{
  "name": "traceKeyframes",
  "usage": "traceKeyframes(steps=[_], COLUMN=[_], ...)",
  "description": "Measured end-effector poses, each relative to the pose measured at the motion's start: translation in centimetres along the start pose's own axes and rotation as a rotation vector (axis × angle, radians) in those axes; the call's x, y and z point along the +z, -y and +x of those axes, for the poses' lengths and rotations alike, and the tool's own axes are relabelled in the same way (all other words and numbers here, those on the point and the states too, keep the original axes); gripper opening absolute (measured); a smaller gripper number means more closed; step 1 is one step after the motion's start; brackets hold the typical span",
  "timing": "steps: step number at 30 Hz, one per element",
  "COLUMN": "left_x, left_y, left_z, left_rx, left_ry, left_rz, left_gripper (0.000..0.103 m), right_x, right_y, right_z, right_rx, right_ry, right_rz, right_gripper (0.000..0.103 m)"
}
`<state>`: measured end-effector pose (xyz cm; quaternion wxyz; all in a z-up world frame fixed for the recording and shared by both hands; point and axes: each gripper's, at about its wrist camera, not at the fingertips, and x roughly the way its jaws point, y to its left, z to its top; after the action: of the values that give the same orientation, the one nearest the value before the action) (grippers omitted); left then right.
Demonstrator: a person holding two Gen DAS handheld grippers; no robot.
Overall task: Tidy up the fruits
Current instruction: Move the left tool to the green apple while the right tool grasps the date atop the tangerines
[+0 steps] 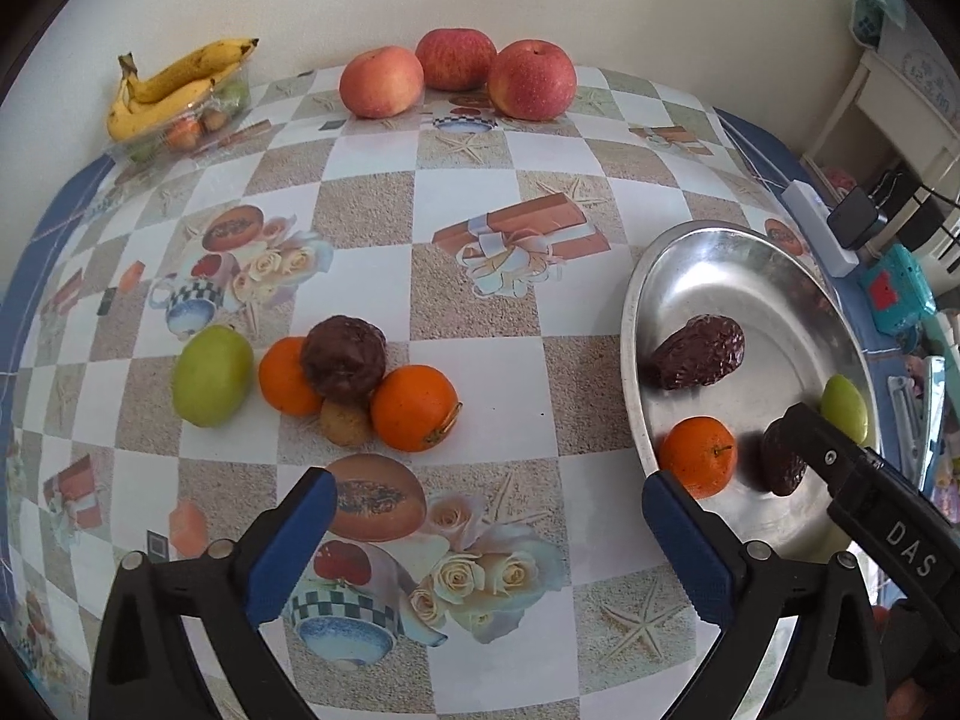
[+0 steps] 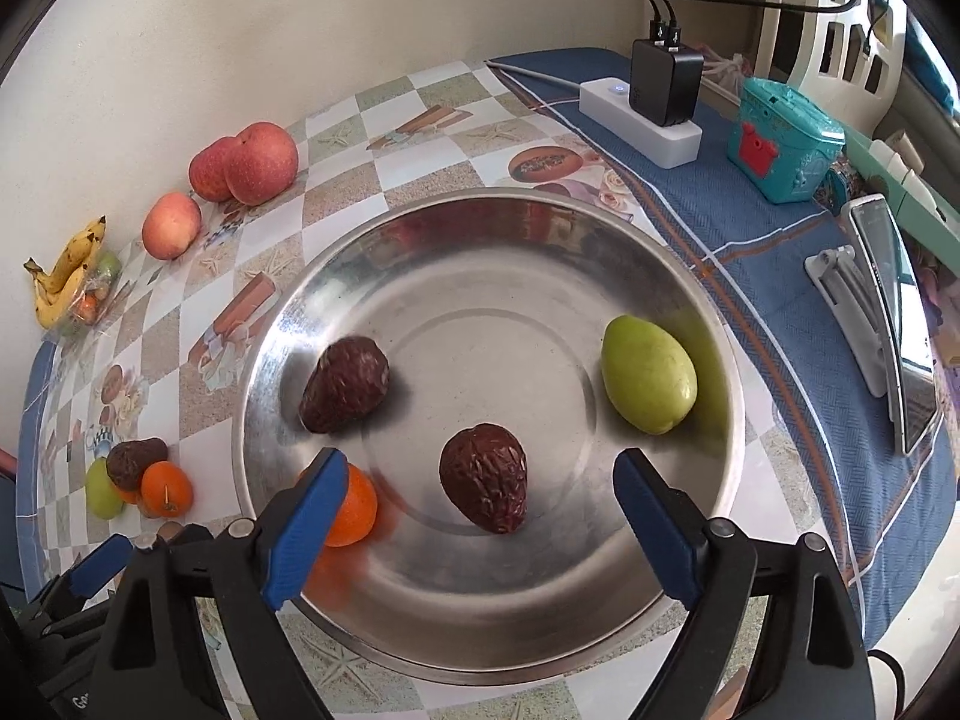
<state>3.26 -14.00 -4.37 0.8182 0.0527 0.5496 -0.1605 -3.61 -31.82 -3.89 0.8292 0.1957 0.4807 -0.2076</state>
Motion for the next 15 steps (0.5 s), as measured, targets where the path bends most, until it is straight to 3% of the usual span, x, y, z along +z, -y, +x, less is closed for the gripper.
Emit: traceKeyframes(steps=[15], left_x=[0.3], left_y=[-0.26], left_z=[-0.21], left_rx=[0.048], left_ry=[-0.009], left_rz=[0.024], left_gripper=[0.103], right_x=[-0.11], right_y=[-0.36], right_z=[0.12], right_rx=[0.041], right_ry=[-0.005], right_rz=[0.016], right_gripper=[0.091])
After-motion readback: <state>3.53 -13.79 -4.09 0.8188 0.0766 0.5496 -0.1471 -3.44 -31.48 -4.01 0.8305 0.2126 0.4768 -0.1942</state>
